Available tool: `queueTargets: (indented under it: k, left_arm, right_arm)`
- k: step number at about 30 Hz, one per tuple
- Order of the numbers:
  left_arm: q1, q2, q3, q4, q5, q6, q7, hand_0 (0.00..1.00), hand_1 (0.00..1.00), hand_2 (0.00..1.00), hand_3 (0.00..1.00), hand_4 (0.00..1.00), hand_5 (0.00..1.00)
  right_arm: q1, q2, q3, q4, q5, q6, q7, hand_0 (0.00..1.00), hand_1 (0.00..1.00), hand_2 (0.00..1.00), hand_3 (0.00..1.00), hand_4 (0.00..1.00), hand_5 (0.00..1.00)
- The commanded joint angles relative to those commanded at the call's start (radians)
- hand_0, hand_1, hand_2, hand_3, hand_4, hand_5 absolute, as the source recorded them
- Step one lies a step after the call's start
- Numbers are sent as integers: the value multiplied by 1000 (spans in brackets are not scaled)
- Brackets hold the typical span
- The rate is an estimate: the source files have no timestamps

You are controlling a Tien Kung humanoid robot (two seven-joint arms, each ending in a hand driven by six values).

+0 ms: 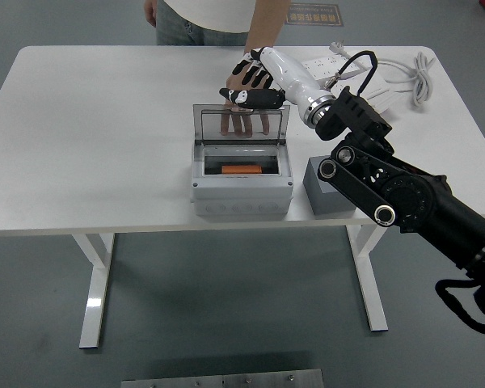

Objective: Fetch the battery,place it into the box,close the lid of the box

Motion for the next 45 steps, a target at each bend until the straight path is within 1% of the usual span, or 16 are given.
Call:
queueTargets:
  k: [2,3,8,9,14,15,20,21,24,28,39,44,45]
  left_arm:
    - [-2,0,-1,0,2,1,-2,665,756,679,715,781,683]
    - [-3,0,-1,0,3,1,-4,664,754,679,715,781,681]
    - [-6,0,-2,0,7,2,-8,664,754,679,715,781,681]
    - [-7,0,-3,0,8,2,-9,662,754,678,714,782,678]
    - [-7,1,-6,0,11,2,-9,662,754,678,714,782,678]
    - [-7,1,-6,0,12,2,-9,664,754,675,712,782,678]
    - [-10,1,-7,0,15,0,-11,664,754,675,712,782,678]
    - [-11,1,-7,0,16,-1,-12,664,754,673,713,781,675]
    - [-13,1,-8,0,16,-2,-17,664,754,673,713,781,675]
    - [-12,2,-9,0,14,-3,-23,665,754,672,712,782,674]
    - [-9,1,-9,0,12,8,-38,663,755,670,707,784,670]
    - [-7,1,-7,0,7,14,-44,663,755,670,707,784,670]
    - [-6,1,-7,0,6,14,-45,662,755,669,706,783,668]
  right_arm:
    - [1,5,-2,-11,7,-2,2,838,745,737,790,984,998]
    - [2,7,-3,-17,11,-4,4,998,839,804,864,998,998]
    - [4,16,-5,-41,35,-3,5,998,839,804,864,998,998]
    - [4,17,-6,-44,38,-4,5,998,882,829,896,998,998]
    - [0,26,-18,-59,54,-12,5,998,882,829,896,998,998]
    - [-1,29,-22,-64,57,-13,5,998,924,854,928,998,998]
    - [-8,43,-58,-99,80,-18,11,998,924,854,928,998,998]
    - [-8,44,-68,-107,86,-19,13,998,908,838,910,998,998]
    - [-11,43,-97,-131,102,-17,17,998,908,838,910,998,998]
    - [-12,38,-119,-143,109,-11,15,998,901,841,912,998,998]
    - [-6,25,-149,-111,100,-13,-11,998,899,842,909,998,998]
    - [-10,19,-167,-91,111,1,-41,998,899,842,909,998,998]
    - [-11,18,-169,-88,110,2,-45,914,713,734,860,998,998]
